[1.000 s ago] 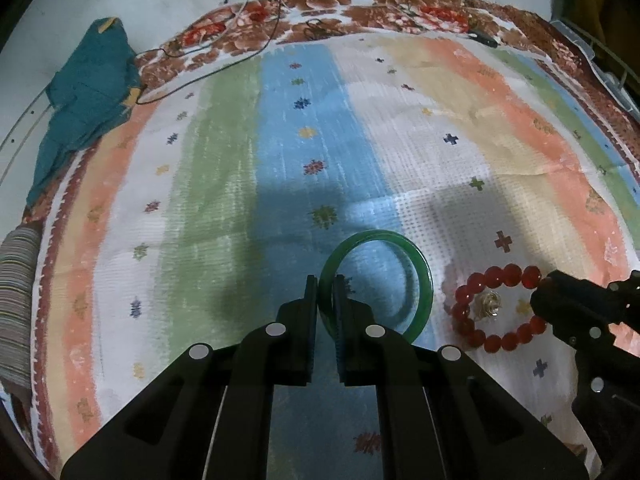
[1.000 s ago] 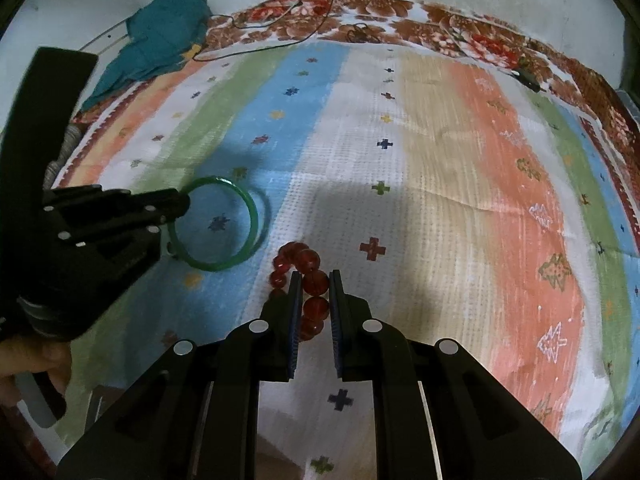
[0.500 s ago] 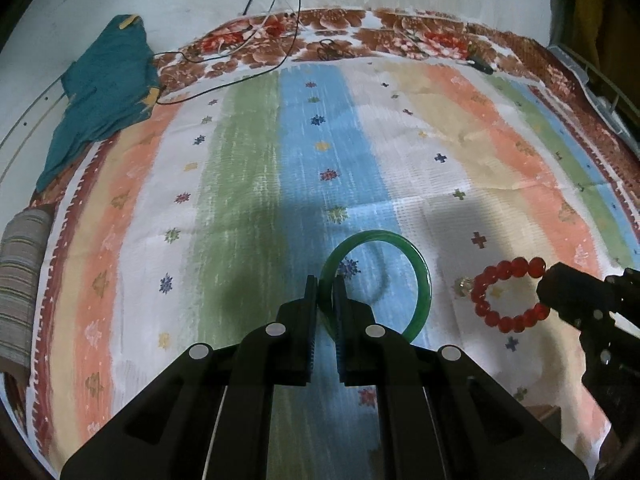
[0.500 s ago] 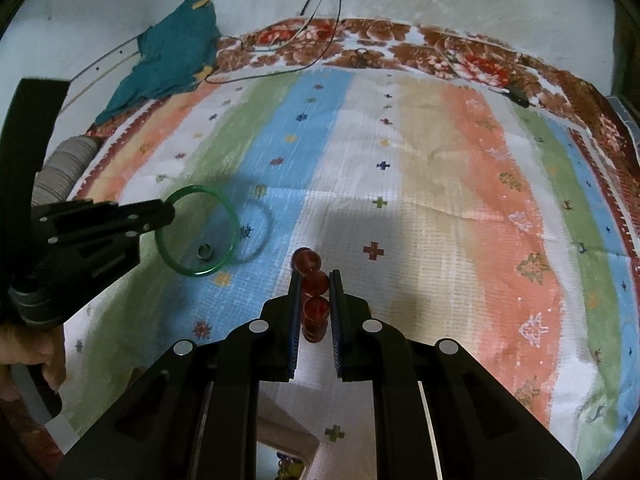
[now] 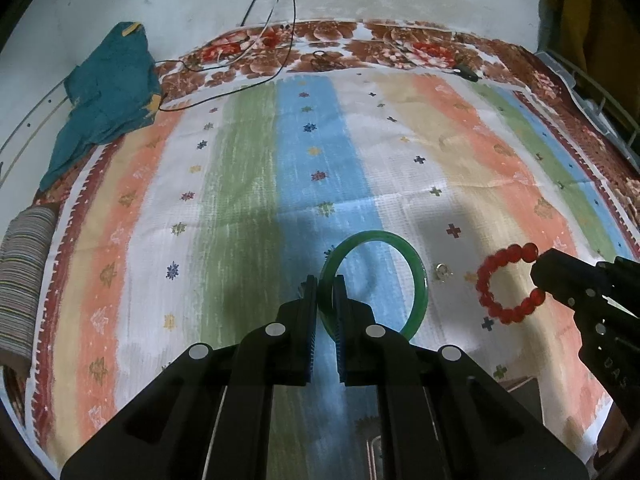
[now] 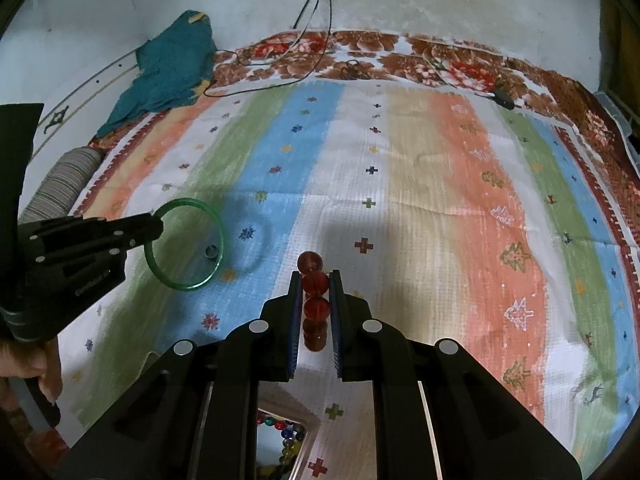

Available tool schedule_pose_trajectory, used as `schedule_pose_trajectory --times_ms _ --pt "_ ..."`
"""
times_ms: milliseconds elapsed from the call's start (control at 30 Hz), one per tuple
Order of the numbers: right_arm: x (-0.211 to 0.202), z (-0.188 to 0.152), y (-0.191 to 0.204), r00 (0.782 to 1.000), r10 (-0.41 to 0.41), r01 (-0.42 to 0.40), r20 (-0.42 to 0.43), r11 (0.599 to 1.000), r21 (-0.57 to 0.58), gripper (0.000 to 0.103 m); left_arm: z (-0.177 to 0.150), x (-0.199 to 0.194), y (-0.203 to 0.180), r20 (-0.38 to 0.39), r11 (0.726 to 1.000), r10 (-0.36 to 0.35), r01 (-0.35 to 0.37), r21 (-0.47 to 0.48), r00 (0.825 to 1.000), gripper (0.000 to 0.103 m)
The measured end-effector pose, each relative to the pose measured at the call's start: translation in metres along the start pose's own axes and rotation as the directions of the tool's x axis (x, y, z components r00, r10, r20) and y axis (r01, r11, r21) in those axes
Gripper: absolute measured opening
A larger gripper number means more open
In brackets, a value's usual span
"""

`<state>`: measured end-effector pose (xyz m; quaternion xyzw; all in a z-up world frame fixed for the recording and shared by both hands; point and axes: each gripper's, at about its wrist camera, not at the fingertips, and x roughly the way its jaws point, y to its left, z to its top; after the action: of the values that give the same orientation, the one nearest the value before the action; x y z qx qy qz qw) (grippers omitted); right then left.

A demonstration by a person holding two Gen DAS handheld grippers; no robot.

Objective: Organize jewelry
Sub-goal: 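Lift the bangle and red bracelet and carry both toward the tin box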

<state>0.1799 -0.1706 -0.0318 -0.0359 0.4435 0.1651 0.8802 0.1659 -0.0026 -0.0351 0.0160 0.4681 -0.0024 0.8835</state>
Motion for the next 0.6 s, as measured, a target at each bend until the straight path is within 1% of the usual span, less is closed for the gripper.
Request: schedule_pose_trajectory --times_ms 300,600 --pt "-0.011 -0.005 0.002 1.0 0.005 -0.005 0.016 1.0 0.001 0.014 -0.006 -0.021 -0.003 0.028 1.0 -0.03 0.031 -0.008 0.999 0.008" --pt "-0.025 -0.011 0.005 0.999 -0.003 0.003 0.039 1.0 0.001 0.014 -0.015 -0.037 -0.009 0.038 0.999 -0.054 0.054 -0.004 0.998 0.008"
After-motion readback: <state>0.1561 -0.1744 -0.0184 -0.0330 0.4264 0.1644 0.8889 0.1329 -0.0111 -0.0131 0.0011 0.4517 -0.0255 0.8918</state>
